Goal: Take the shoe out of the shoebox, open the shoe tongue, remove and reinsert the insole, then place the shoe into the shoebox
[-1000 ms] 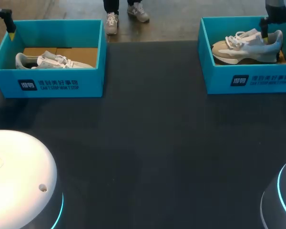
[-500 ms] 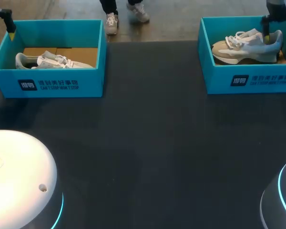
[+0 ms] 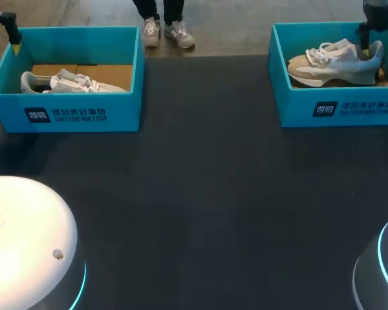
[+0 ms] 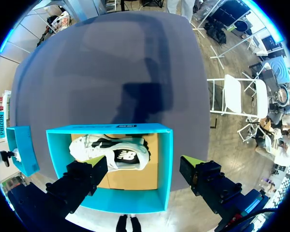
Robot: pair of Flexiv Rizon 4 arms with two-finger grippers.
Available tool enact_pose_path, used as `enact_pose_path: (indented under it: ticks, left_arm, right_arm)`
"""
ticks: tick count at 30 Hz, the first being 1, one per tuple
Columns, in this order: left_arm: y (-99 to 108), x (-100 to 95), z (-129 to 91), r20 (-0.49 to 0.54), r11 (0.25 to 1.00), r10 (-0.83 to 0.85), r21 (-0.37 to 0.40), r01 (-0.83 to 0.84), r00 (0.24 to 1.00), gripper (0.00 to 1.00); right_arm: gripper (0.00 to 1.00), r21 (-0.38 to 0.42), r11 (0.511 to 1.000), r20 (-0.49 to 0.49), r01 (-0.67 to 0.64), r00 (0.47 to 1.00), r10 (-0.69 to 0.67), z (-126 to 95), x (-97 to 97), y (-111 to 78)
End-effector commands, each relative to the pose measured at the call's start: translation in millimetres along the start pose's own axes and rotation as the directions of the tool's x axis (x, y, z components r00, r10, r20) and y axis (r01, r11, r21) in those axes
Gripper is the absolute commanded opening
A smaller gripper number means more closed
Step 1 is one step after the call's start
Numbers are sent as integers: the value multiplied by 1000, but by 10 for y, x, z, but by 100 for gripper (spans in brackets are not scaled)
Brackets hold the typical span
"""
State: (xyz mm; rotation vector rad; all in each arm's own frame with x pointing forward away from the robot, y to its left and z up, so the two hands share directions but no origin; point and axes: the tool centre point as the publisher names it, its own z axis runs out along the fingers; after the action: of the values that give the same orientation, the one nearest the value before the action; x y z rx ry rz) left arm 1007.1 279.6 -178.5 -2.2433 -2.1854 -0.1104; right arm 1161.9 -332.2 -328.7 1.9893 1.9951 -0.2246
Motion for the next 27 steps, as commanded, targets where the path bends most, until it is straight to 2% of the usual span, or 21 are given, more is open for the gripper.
enact_pose_path:
  ticks: [1, 6, 10, 14, 19, 27]
  left_arm:
    - [-9, 2, -2, -1, 1000, 1, -2, -1, 1000, 100]
    - [-9, 2, -2, -1, 1000, 1, -2, -1, 1000, 100]
    - [-9, 2, -2, -1, 1000, 1, -2, -1, 1000, 100]
    - [-9, 2, -2, -1, 1000, 1, -2, -1, 1000, 100]
    - [-9, 2, -2, -1, 1000, 1, -2, -1, 1000, 100]
    - [-9, 2, -2, -1, 1000, 1, -2, -1, 1000, 100]
  right_arm:
    - [67, 20, 1000, -6, 1, 1000, -1, 87, -10, 81]
    - [69, 39, 999, -20, 6, 1000, -5, 166, -5, 94]
    - [77, 46, 999, -22, 6, 1000, -5, 214, -7, 120]
    - [77, 54, 999, -22, 9, 1000, -7, 263, 3, 139]
    - [71, 68, 998, -28, 12, 1000, -10, 320, 30, 125]
    - [72, 92, 996, -44, 17, 999, -13, 404, 82, 82]
